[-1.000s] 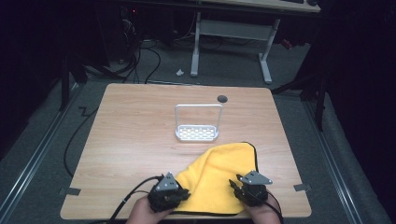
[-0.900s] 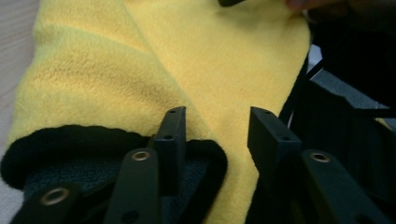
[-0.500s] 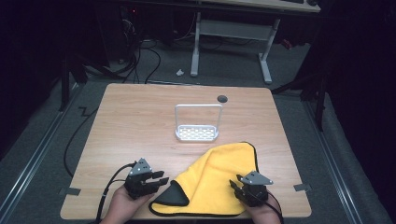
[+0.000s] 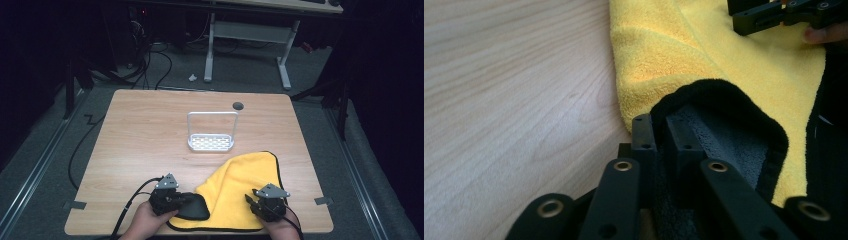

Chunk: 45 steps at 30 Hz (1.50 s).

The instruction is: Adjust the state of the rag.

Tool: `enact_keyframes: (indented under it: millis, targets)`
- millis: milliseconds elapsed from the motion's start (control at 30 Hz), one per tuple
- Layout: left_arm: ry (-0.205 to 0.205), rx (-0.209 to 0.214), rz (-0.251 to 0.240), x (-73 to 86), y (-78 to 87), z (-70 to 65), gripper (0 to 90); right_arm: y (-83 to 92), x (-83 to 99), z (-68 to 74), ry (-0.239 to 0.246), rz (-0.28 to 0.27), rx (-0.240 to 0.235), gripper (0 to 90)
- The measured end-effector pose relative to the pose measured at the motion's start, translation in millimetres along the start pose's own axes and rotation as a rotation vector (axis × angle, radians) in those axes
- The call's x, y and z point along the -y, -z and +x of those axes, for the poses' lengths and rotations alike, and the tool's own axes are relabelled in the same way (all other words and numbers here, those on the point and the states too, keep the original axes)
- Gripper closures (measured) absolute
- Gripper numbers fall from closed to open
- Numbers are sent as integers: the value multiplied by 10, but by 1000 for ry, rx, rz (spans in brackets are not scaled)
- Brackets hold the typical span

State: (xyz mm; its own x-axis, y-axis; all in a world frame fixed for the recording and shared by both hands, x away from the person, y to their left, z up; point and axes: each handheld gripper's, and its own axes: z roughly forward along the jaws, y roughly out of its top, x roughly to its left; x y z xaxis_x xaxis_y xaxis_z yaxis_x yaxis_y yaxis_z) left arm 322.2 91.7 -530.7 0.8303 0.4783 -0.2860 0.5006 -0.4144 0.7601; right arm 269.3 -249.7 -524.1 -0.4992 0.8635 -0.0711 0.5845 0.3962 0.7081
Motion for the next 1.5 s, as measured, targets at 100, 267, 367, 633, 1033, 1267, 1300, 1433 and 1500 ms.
enact_keyframes:
  millis: [100, 267, 367, 633, 1033, 1267, 1300, 1433, 1500]
  targets:
    - [-16, -41, -45, -57, 126, 29, 857, 3, 8, -13, -9, 0, -3, 637]
    - [-64, -144, -97, -234, 509, 175, 854, 4, -4, 8, 0, 2, -8, 634]
    - [-62, -166, -106, -283, 638, 262, 854, -7, -12, 26, 6, 2, -14, 634]
    - [-48, -171, -86, -160, 742, 345, 868, -3, -8, -15, -12, 11, -6, 638]
    - [-81, -446, -193, -196, 928, 696, 870, 65, 39, -176, -51, 37, 82, 657]
    - [149, -447, -174, 85, 933, 914, 729, 156, 98, -294, -101, 17, 95, 642]
    - [148, -416, -196, 103, 960, 816, 729, 179, 93, -291, -107, 3, 92, 640]
    - [101, -304, -229, 80, 902, 357, 706, 209, 52, -280, -109, -25, 98, 640]
    - [49, -229, -220, 11, 796, 130, 691, 198, 40, -305, -121, -30, 94, 633]
